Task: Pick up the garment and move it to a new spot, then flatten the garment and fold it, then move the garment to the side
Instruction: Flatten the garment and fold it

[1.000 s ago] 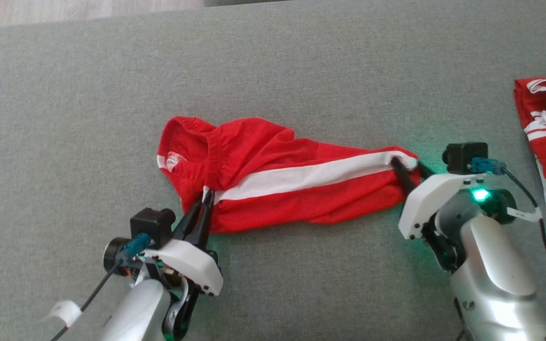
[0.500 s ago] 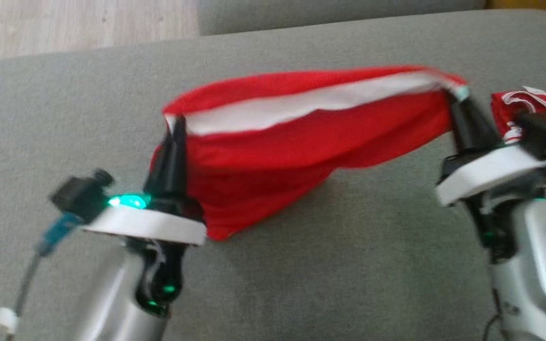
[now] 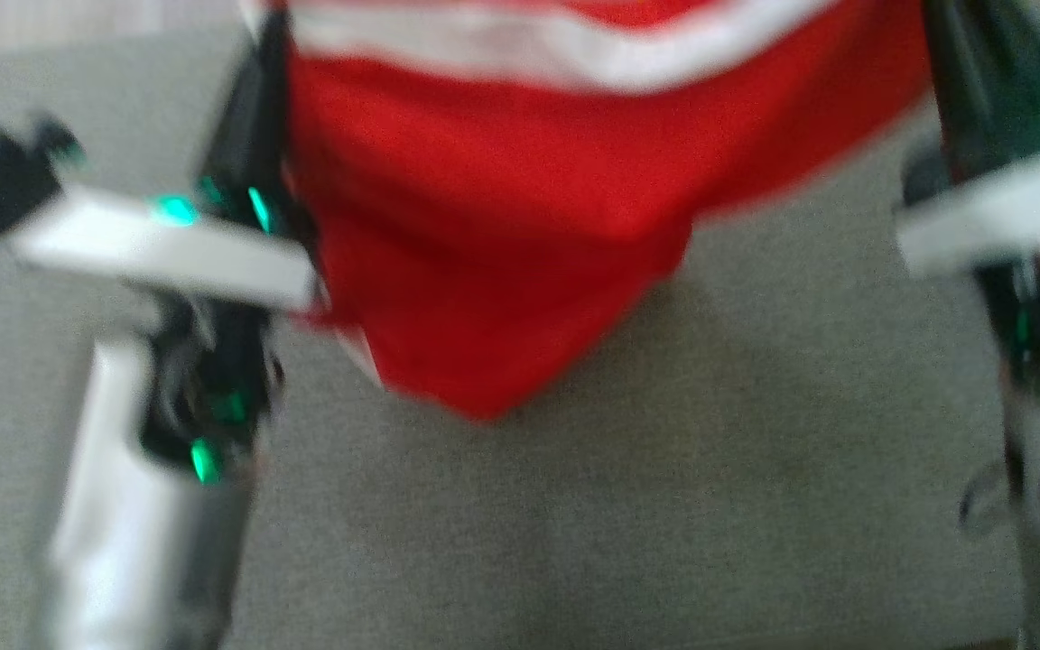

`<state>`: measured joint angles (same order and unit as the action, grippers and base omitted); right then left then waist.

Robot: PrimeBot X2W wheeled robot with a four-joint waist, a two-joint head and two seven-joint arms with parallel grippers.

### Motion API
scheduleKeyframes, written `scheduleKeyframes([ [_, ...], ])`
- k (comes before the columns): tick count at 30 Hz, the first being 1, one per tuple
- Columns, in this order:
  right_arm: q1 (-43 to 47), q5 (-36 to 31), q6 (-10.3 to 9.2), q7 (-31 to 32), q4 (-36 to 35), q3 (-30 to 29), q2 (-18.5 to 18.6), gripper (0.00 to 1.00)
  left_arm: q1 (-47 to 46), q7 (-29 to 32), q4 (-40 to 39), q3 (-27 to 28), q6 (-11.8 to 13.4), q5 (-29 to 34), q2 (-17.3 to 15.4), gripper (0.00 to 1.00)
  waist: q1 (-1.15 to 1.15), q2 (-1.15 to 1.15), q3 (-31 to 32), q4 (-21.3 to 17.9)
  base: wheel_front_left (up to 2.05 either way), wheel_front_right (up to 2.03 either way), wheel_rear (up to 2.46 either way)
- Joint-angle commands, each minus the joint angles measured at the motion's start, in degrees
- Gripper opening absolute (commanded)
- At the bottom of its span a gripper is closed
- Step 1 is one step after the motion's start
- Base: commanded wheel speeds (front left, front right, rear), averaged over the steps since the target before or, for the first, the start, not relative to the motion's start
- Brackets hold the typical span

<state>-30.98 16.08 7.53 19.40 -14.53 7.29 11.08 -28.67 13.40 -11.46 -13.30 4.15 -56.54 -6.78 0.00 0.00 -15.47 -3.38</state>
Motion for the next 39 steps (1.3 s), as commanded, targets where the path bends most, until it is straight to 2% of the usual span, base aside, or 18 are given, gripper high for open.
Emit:
scheduleKeyframes([
  [1,-4.2,0.3,-0.04,-0.4,-0.8,1.5,0.5,0.00,-4.0,0.0,-0.9,3.0,0.1,0.0,-1.1,0.00,0.00,0.00,-4.6,-0.8,0.00,0.00,0.00],
  [4,-15.9,-0.1,-0.04,-4.0,6.2,4.7,2.2,0.00,-13.5,-1.6,4.9,4.8,0.1,2.6,-2.4,0.00,0.00,0.00,-9.5,-1.1,0.00,0.00,0.00],
  [6,-23.6,-0.8,-0.04,-7.6,11.0,5.9,2.5,0.00,-20.0,-3.4,8.8,5.2,-0.9,5.6,-4.0,0.00,0.00,0.00,-12.3,-1.5,0.00,0.00,0.00],
  [10,-37.2,-3.5,-0.04,-16.6,19.9,6.9,2.5,0.00,-31.3,-8.8,15.3,7.2,-2.3,8.3,-4.4,0.00,0.00,0.00,-15.8,-1.9,0.00,0.00,0.00],
  [13,-44.1,-6.5,-0.04,-23.8,24.8,7.1,2.4,0.00,-37.6,-13.4,19.5,7.5,-4.6,10.4,-4.8,0.00,0.00,0.00,-16.7,-2.2,0.00,0.00,0.00],
  [16,-46.9,-8.4,-0.04,-28.4,29.3,7.3,2.2,0.00,-41.0,-17.7,23.3,7.7,-7.2,11.0,-4.3,0.00,0.00,0.00,-16.8,-2.3,0.00,0.00,0.00],
  [22,-40.7,-7.9,-0.04,-29.6,34.7,12.2,4.9,0.00,-36.8,-21.9,28.3,4.2,-10.8,10.4,-3.5,0.00,0.00,0.00,-16.3,-2.5,0.00,0.00,0.00],
  [28,-27.1,-1.2,-0.04,-24.8,37.1,20.9,9.1,0.00,-23.5,-24.7,32.5,-1.4,-11.6,7.8,-4.5,0.00,0.00,0.00,-13.8,-3.2,0.00,0.00,0.00],
  [33,-17.5,3.5,-0.04,-22.5,33.9,25.3,13.3,0.00,-9.5,-25.5,29.4,-7.2,-11.6,-1.1,-5.7,0.00,0.00,0.00,-9.2,-3.3,0.00,0.00,0.00],
  [36,-10.8,4.9,-0.04,-19.3,30.7,25.1,15.3,0.00,-1.1,-26.2,26.7,-9.3,-11.6,-5.6,-7.3,0.00,0.00,0.00,-5.5,-2.3,0.00,0.00,0.00],
  [39,-3.3,6.5,-0.04,-16.5,24.3,24.5,17.4,0.00,6.5,-27.0,23.3,-10.4,-11.6,-7.8,-8.6,0.00,0.00,0.00,-2.3,-1.1,0.00,0.00,0.00],
])
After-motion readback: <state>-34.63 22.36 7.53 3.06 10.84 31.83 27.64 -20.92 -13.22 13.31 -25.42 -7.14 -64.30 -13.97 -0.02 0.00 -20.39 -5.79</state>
